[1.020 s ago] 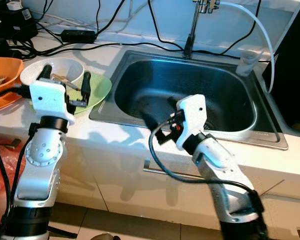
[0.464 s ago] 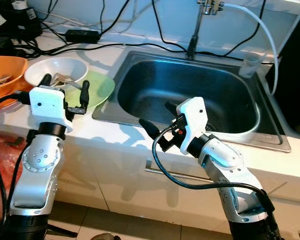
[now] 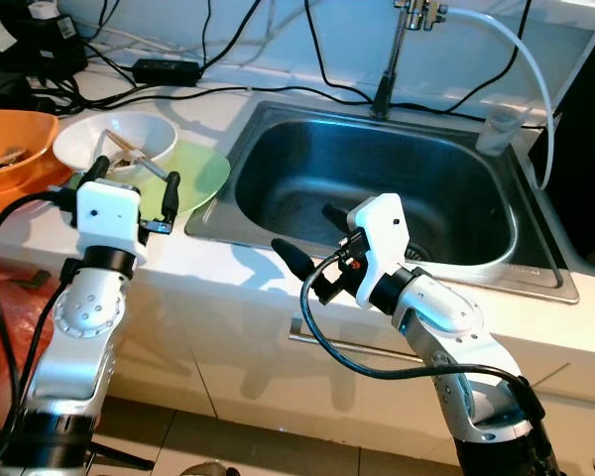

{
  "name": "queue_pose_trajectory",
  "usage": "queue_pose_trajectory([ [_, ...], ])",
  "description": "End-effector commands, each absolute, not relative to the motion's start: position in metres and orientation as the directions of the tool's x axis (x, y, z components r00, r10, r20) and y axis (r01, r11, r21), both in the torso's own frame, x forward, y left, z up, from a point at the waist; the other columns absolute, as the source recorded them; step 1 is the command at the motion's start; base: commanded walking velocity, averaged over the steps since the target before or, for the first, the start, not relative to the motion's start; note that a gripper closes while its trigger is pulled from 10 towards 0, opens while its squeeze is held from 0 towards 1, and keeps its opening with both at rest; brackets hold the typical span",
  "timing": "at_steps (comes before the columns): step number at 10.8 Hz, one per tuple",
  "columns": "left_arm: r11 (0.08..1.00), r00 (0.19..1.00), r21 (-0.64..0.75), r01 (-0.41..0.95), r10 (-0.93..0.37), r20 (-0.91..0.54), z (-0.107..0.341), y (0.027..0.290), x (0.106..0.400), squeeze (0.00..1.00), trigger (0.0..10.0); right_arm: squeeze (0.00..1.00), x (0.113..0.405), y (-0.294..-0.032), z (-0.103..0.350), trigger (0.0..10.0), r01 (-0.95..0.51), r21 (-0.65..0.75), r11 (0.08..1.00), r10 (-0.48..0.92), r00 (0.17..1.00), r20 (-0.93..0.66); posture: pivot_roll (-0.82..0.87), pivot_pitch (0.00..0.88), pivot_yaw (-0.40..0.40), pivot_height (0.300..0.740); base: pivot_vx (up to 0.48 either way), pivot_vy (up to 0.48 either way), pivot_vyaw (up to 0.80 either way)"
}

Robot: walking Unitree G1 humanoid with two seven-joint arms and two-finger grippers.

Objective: Kitchen organization

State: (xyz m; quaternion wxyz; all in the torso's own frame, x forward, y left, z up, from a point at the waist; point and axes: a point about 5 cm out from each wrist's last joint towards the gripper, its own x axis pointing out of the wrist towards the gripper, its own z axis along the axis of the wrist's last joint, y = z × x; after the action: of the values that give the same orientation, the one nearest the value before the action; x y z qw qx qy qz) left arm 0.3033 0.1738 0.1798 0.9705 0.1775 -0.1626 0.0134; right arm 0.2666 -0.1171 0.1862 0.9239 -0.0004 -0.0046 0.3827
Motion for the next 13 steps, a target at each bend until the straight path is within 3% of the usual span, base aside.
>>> queue_pose_trajectory([
  [1,0.931,0.946,0.355,-0.082,-0.039,0.321,0.179,0.173,0.305,0.0,10.0,0.0,0.264,-0.12,0.19,10.0,-0.71,-0.015,0.704,0.71,0.704,0.014,0.01,0.026,-0.054,0.74,0.0,0.0,0.0],
  [7,0.922,0.894,0.373,-0.105,-0.076,0.441,0.21,0.167,0.305,0.0,10.0,0.0,0.262,-0.118,0.188,10.0,-0.707,-0.023,0.707,0.707,0.707,0.011,0.02,0.036,-0.051,0.74,0.0,0.0,0.0],
  [13,0.899,0.926,0.437,-0.044,-0.128,0.356,0.174,0.16,0.298,0.0,10.0,0.0,0.263,-0.119,0.187,10.0,-0.706,-0.029,0.708,0.706,0.708,0.007,0.01,0.032,-0.053,0.74,0.0,0.0,0.0],
])
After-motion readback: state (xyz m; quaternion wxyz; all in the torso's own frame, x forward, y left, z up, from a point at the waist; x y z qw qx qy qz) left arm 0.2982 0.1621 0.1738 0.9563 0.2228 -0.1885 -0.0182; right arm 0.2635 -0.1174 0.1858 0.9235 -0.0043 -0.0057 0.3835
